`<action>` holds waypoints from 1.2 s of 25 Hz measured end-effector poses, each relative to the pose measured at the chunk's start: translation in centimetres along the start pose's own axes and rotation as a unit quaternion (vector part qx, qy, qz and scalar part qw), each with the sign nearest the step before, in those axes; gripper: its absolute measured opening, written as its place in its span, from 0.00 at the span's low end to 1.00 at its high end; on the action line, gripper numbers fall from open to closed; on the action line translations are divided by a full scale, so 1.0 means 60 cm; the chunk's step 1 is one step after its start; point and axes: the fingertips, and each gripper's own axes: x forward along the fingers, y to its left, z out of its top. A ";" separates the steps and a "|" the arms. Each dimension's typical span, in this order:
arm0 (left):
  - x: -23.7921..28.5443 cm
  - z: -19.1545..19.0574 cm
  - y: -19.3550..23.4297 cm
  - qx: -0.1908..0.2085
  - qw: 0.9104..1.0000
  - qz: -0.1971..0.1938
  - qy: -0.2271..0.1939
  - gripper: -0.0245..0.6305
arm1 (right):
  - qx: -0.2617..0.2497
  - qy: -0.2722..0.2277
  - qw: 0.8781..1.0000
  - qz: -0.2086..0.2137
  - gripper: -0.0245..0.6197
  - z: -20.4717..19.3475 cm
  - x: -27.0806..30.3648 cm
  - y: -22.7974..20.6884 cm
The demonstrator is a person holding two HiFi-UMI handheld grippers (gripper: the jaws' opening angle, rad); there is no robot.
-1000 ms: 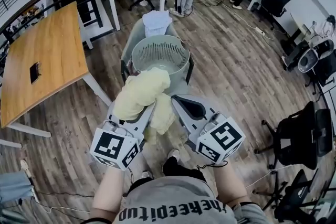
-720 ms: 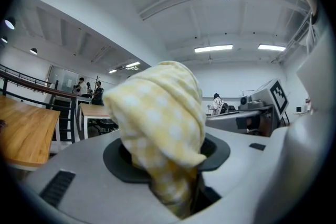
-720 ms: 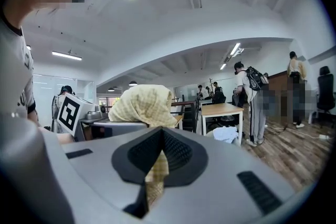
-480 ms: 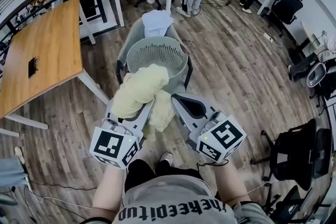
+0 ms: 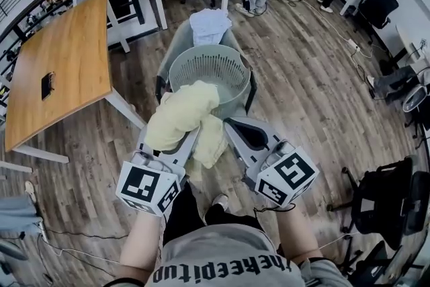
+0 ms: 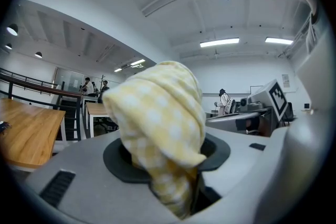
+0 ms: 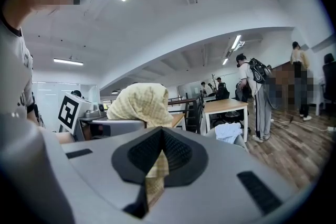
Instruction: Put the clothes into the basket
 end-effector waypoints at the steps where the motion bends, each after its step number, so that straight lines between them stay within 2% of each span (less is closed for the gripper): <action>1: 0.004 -0.001 0.006 0.000 1.000 -0.003 0.001 0.36 | 0.000 0.000 1.000 -0.004 0.05 -0.001 0.006 -0.002; 10: 0.052 0.017 0.069 0.006 0.998 -0.058 0.004 0.36 | 0.006 -0.008 0.998 -0.054 0.05 0.021 0.070 -0.029; 21: 0.094 0.044 0.137 0.016 0.992 -0.126 0.008 0.36 | 0.013 -0.017 0.993 -0.117 0.05 0.044 0.142 -0.042; 30: 0.107 0.033 0.180 0.017 0.986 -0.165 0.010 0.36 | 0.015 -0.017 0.988 -0.154 0.05 0.032 0.186 -0.038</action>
